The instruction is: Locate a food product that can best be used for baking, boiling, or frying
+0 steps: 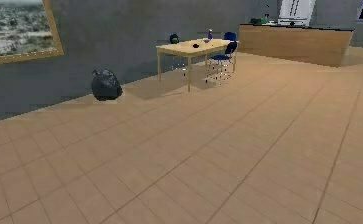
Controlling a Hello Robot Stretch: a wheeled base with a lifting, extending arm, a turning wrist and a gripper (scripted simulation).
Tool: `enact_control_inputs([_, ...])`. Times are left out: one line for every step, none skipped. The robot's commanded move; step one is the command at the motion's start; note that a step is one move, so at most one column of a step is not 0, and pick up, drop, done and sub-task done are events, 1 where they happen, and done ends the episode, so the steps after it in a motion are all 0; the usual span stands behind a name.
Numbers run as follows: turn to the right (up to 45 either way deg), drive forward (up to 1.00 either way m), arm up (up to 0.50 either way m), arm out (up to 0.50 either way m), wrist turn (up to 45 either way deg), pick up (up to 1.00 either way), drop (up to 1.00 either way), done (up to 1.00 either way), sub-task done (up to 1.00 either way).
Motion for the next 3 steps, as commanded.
enact_control_inputs([0.0, 1.0, 0.0, 0.0, 0.0, 0.0, 0.0, 0.0, 0.0])
enact_control_inputs([0.0, 1.0, 0.0, 0.0, 0.0, 0.0, 0.0, 0.0, 0.0])
enact_control_inputs([-3.0, 0.0, 0.0, 0.0, 0.0, 0.0, 0.0, 0.0, 0.0])
